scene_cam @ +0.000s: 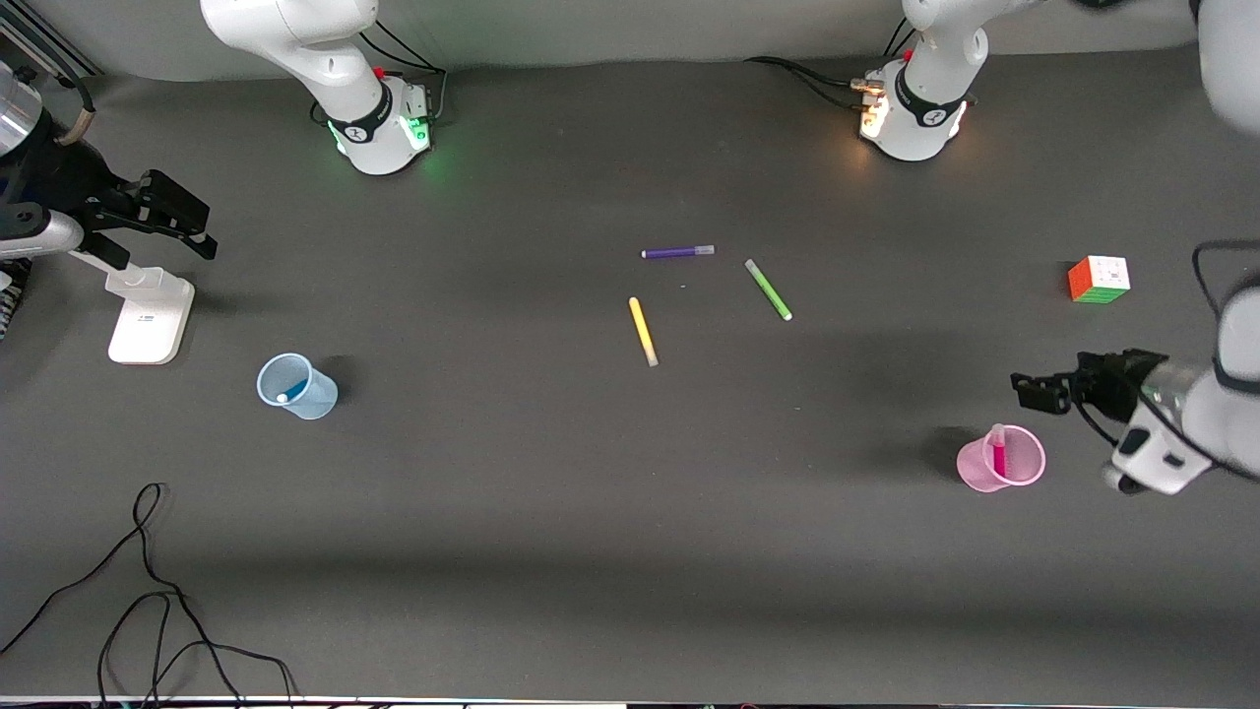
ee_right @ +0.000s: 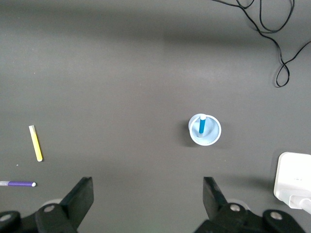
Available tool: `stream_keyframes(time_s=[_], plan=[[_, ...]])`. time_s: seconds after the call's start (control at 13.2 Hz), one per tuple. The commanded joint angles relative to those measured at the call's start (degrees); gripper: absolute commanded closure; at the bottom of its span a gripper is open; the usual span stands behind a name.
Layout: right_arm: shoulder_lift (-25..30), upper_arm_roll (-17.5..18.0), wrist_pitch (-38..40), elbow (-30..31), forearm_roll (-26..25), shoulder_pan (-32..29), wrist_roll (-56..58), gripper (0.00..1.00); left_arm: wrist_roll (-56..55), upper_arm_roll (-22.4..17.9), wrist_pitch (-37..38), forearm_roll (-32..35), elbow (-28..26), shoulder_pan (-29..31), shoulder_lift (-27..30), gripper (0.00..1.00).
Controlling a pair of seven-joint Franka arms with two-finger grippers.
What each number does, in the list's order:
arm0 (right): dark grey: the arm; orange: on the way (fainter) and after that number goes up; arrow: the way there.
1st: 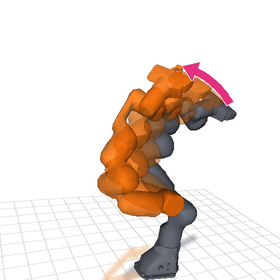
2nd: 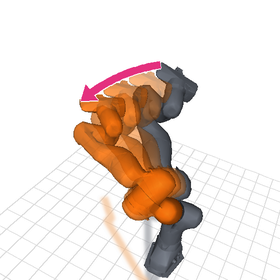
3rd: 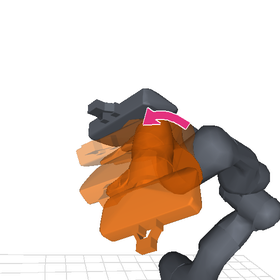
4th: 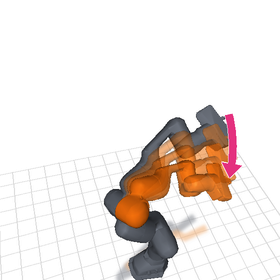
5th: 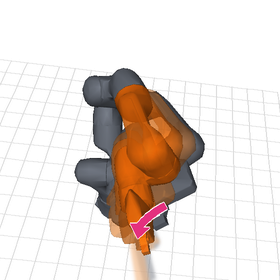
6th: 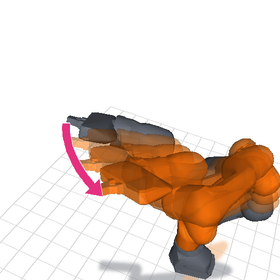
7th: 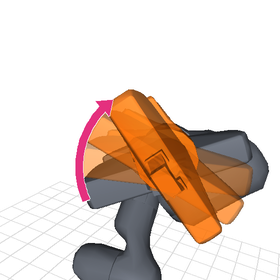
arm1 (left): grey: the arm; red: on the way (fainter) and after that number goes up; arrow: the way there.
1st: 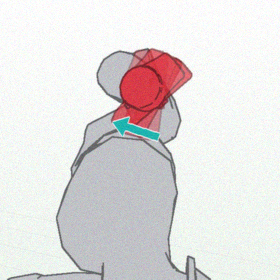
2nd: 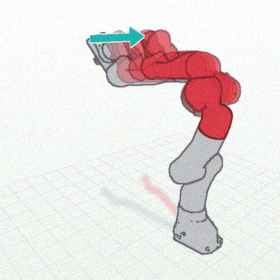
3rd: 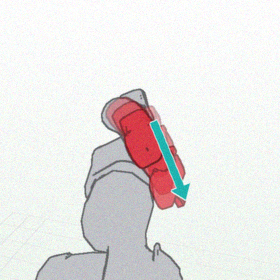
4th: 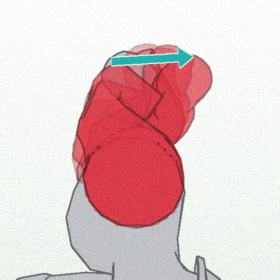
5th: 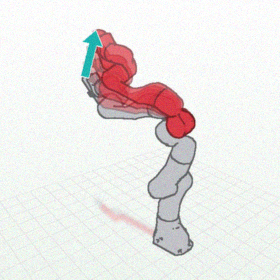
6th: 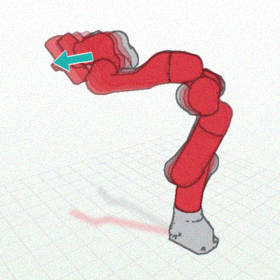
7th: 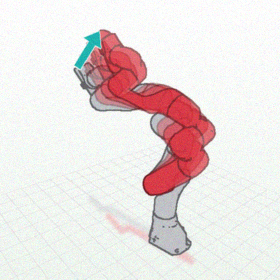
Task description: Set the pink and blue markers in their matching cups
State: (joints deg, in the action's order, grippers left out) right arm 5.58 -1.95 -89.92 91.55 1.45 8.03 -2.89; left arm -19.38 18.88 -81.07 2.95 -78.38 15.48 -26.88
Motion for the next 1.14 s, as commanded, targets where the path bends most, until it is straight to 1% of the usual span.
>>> stream_keyframes(time_s=[0.0, 0.08, 0.15, 0.3, 0.38, 0.61, 0.68, 0.76, 0.91, 0.99, 1.06], plan=[[0.0, 0.5, 0.6, 0.2, 1.1, -0.5, -0.6, 0.00, 1.7, -0.9, -13.3, 1.8, -24.8, 0.3, 20.3, 0.00], [-0.4, 0.5, 0.6, 0.0, 1.0, -0.5, -0.6, 0.00, 1.7, -0.5, -13.8, 2.9, -26.1, -0.6, 22.6, 0.00], [-0.6, 0.5, 0.6, 0.2, 1.1, -0.6, -0.7, 0.00, 1.7, -0.5, -13.7, 4.3, -26.2, -1.6, 24.0, 0.00], [-0.8, 0.5, 0.6, 0.4, 1.1, -1.3, -1.0, 0.00, 1.9, -0.4, -13.3, 4.4, -26.5, -1.9, 27.0, 0.00], [-1.3, 0.5, 0.6, 0.3, 1.1, -1.3, -1.1, 0.00, 3.0, -0.4, -12.9, 4.4, -26.2, -1.9, 27.8, 0.00], [-1.8, 0.5, 0.5, -0.1, 1.2, -1.4, -1.1, 0.00, 12.0, -1.0, -12.5, 3.9, -24.6, -1.2, 28.6, 0.00], [-1.9, 0.4, 0.5, -0.1, 1.5, -1.4, -1.1, 0.00, 12.3, -1.5, -11.1, 3.9, -23.6, -2.5, 28.6, 0.00], [-1.8, 0.4, 0.5, -0.1, 1.6, -1.4, -1.0, 0.00, 11.5, -3.1, -10.3, 3.9, -23.1, -5.8, 28.4, 0.00], [-2.1, 0.4, 0.5, -0.1, 1.6, -1.6, -0.7, 0.00, 11.4, -15.0, -10.2, 3.9, -23.0, -17.3, 28.5, 0.00], [-2.8, 0.3, 0.3, -0.1, 1.6, -1.7, -0.9, 0.00, 11.5, -18.6, -10.3, 3.9, -23.0, -20.5, 28.5, 0.00], [-3.1, 0.3, 0.1, -0.1, 1.6, -1.8, -1.0, 0.00, 11.7, -20.1, -10.4, 3.8, -23.0, -21.5, 28.5, 0.00]])
